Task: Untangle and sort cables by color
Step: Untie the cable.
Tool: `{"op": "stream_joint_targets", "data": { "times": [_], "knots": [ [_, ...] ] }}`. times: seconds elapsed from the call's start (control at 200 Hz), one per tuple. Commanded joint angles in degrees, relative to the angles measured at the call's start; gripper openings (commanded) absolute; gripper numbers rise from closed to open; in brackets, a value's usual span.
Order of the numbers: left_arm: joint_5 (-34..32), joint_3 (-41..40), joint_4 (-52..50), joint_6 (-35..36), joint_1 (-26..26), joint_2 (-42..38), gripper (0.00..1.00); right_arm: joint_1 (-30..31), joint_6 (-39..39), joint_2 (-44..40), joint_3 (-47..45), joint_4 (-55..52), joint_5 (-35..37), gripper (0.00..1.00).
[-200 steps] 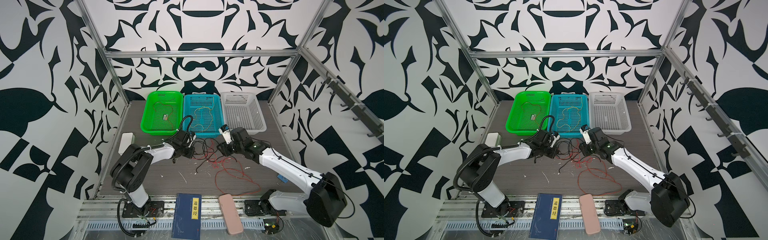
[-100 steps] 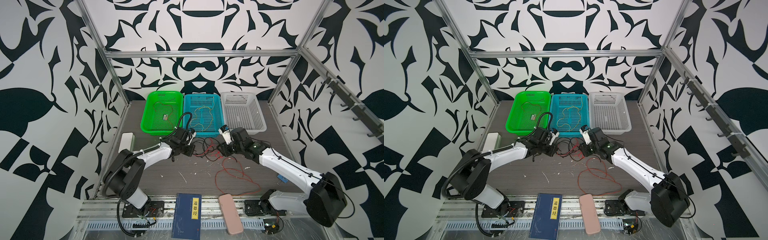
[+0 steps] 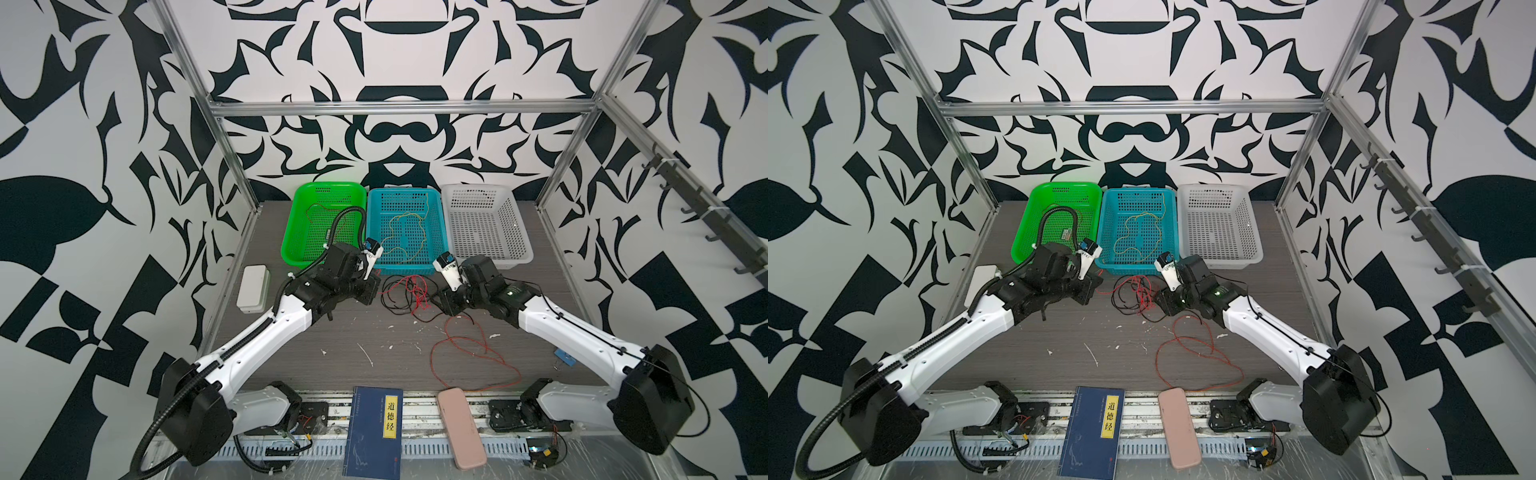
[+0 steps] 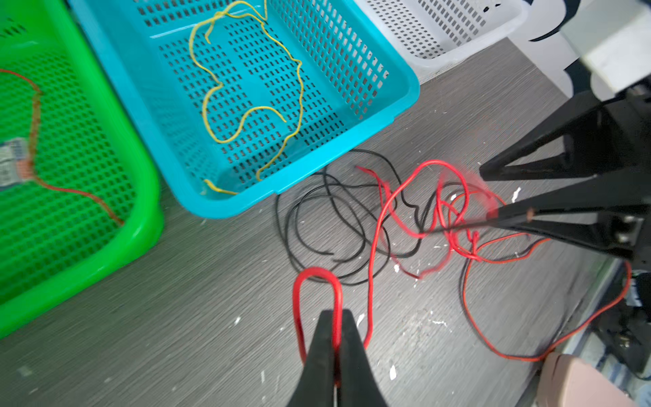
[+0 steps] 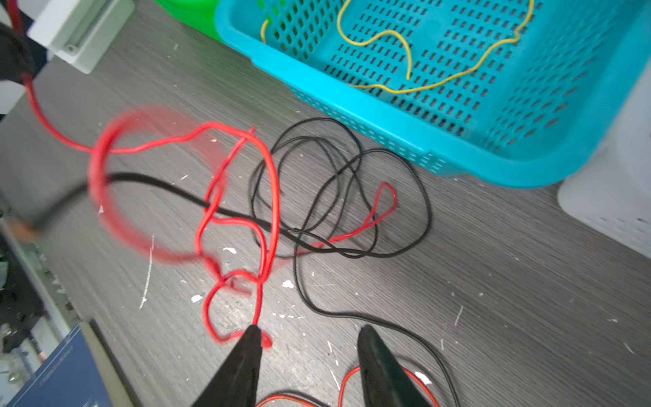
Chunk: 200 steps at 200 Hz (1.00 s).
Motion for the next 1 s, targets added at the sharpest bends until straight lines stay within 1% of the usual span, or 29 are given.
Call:
{"op": "stream_joint_targets", "data": {
  "times": [0.0, 0.07, 0.15, 0.245, 0.29, 0.315, 0.36, 0.4, 0.48, 0.545, 0.63, 0.7, 0.795, 0.995],
  "knots": [
    [-4.28, 2.73, -4.81, 2.79, -0.08, -2.16, 0.0, -0.15, -3.41, -4.8, 2.64, 0.4, -5.42, 0.51],
    [-5.44, 3.17, -5.22, 3.35, -0.09, -2.78, 0.0, -0.12, -4.9, -7.32, 3.0, 0.97, -8.29, 0.54],
    [-5.97, 2.99, -4.42, 3.4, -0.22, -3.37, 0.0, -0.12, -5.89, -9.88, 4.09, 2.49, -9.9, 0.57],
    [-6.3, 2.33, -1.74, 3.56, -0.24, -3.94, 0.0, -0.14, -6.79, -9.92, 6.81, 4.32, -12.38, 0.6],
    [-5.57, 2.24, 0.13, 3.96, -0.44, -4.25, 0.0, -0.12, -7.65, -8.21, 9.06, 4.44, -14.39, 0.61],
    [-4.65, 1.9, 1.48, 5.66, -0.98, -4.39, 0.0, -0.12, -8.37, -6.9, 10.41, 4.31, -15.82, 0.61],
    [-4.93, 1.75, 3.52, 7.53, -2.11, -4.22, 0.0, -0.12, -9.93, -4.11, 12.92, 4.46, -18.51, 0.62],
    [-2.81, 2.62, 3.99, 8.76, -2.24, -3.51, 0.0, -0.12, -11.76, -1.74, 14.68, 4.78, -21.43, 0.62],
    [1.52, 4.3, 4.59, 12.54, -2.25, -2.1, 0.0, -0.04, -19.42, 3.01, 19.49, 2.33, -27.13, 0.63],
    [2.78, 5.32, 5.38, 14.81, -2.25, -1.41, 0.0, -0.03, -25.3, 6.67, 24.39, -1.19, -29.73, 0.63],
    [3.5, 6.37, 7.09, 15.78, -2.14, -1.29, 0.0, -0.03, -29.61, 11.63, 30.25, -5.47, -31.89, 0.63],
    [4.85, 7.69, 7.41, 15.62, -2.18, -1.32, 0.0, -0.03, -31.03, 14.92, 33.43, -7.78, -34.31, 0.6],
    [6.69, 8.9, 8.27, 15.2, -2.15, -1.39, 0.0, -0.03, -31.7, 18.23, 34.64, -7.3, -38.45, 0.59],
    [9.26, 9.89, 9.62, 13.99, -2.14, -1.23, 0.0, -0.03, -31.16, 25.02, 37.46, -7.47, -42.76, 0.57]
  ]
}}
